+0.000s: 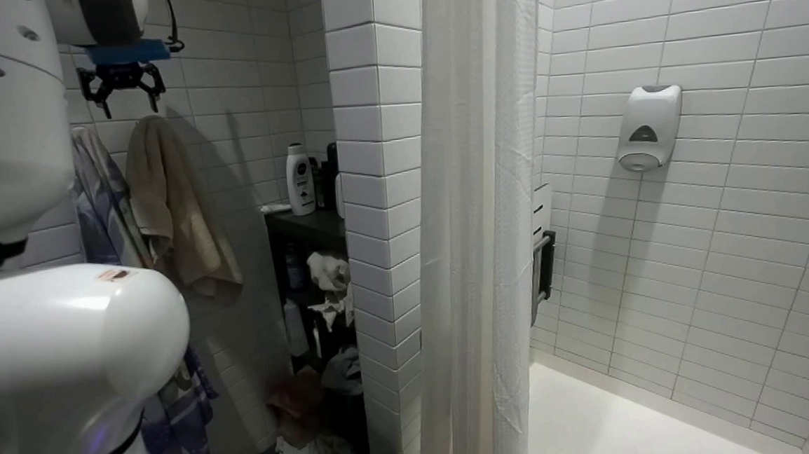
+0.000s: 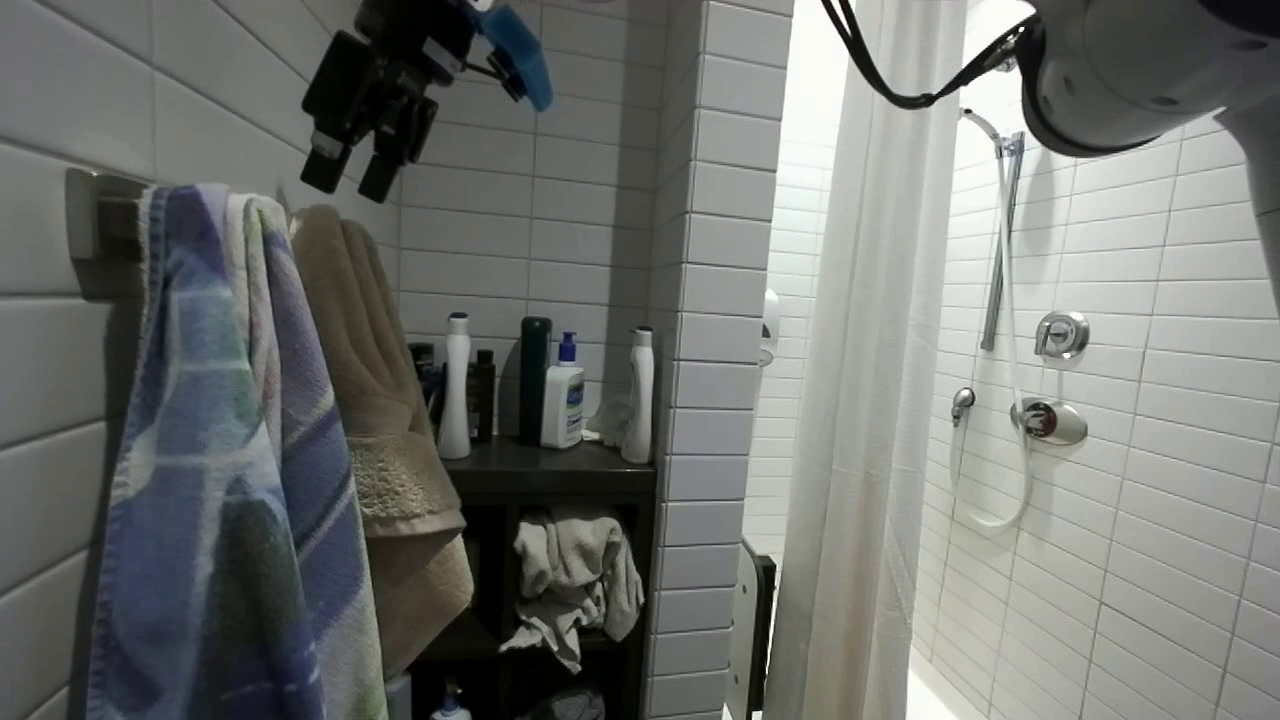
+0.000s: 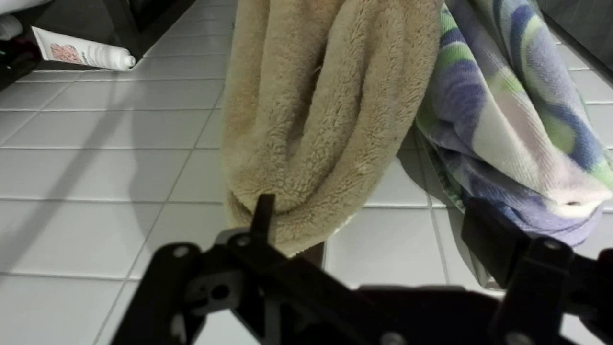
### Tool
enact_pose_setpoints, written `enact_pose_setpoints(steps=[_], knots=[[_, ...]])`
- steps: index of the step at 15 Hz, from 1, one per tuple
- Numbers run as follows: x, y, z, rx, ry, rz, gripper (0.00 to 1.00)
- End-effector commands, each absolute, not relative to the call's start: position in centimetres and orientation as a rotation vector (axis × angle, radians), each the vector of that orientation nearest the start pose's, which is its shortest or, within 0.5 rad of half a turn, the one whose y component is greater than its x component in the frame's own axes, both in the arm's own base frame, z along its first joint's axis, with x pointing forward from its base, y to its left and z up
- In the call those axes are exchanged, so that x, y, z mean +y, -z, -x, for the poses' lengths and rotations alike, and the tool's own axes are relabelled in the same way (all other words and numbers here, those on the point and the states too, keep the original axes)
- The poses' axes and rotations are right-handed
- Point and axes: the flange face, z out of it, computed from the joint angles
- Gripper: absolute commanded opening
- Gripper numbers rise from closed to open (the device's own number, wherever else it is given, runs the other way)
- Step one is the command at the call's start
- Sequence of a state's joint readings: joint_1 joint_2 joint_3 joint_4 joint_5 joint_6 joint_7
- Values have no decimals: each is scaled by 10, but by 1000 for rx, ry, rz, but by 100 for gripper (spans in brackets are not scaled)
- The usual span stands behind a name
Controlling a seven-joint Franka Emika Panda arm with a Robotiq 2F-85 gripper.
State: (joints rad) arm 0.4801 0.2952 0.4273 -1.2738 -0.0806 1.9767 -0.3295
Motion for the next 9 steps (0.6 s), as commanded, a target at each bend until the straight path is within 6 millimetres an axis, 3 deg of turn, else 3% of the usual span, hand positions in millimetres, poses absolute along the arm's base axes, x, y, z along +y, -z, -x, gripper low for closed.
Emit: enact_pose_setpoints(steps=[1, 9], knots=[[497, -647, -464, -1697, 631, 2390, 100], [504, -637, -476, -1735, 662, 2345, 100]])
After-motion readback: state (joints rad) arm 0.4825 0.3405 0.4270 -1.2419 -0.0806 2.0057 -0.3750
